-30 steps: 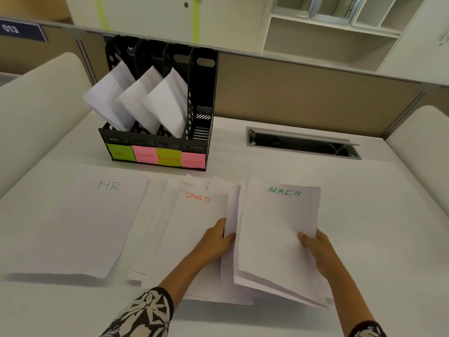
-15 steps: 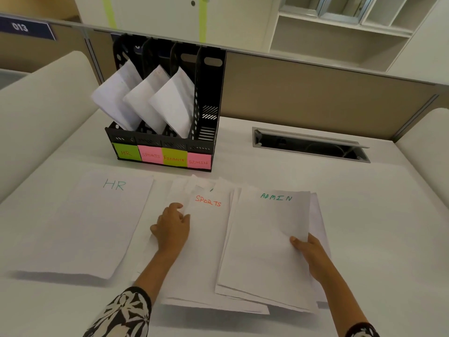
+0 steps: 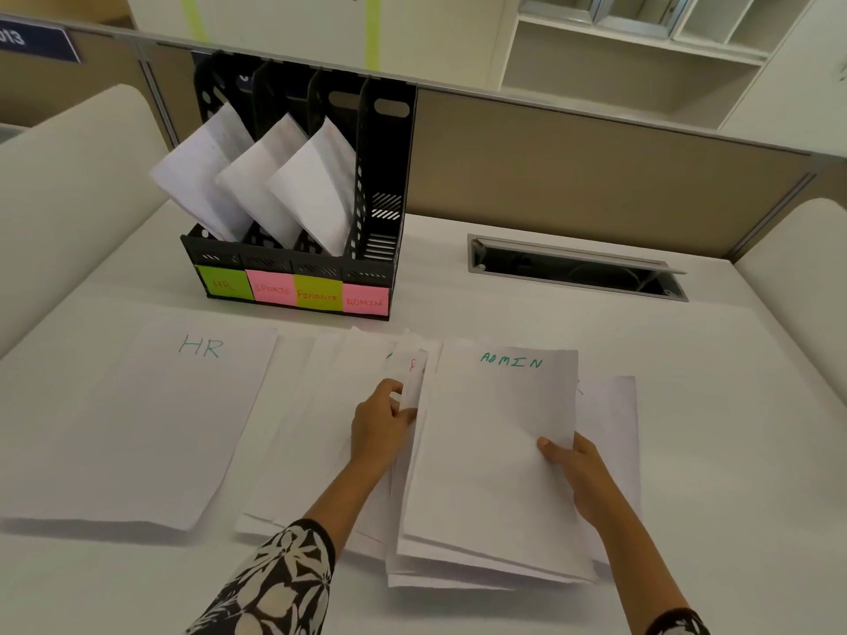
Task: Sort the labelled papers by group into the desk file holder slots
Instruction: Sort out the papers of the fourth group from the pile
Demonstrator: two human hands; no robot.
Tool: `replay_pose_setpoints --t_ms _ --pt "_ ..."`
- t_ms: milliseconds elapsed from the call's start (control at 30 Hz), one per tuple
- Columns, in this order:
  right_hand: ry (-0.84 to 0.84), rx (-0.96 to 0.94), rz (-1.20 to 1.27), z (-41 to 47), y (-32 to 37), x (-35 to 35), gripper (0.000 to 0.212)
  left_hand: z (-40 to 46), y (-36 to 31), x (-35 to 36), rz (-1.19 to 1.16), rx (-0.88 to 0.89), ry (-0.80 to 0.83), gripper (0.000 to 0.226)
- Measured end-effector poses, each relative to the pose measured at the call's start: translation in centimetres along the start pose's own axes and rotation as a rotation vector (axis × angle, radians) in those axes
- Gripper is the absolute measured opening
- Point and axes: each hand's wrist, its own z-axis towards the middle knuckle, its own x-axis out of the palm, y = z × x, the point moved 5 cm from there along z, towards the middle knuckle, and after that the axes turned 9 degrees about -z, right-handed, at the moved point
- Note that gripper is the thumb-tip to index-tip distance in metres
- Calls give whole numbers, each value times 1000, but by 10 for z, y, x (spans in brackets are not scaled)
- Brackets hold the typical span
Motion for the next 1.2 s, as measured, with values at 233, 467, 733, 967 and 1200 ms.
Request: replay_pose_setpoints --t_ms 233,467,733,967,1200 --pt "-7 0 -25 -1 -6 -5 20 12 1 -2 -46 -41 -25 39" --pt "-110 -12 -132 10 -7 -35 26 30 10 -34 143 35 -22 34" --pt "-83 -65 -128 11 9 -20 23 26 25 -17 581 161 200 28" --pt "17 -28 -72 5 5 10 24 17 8 -8 98 106 307 26" --pt "-30 2 -86 6 0 -1 26 25 20 -35 10 10 210 21"
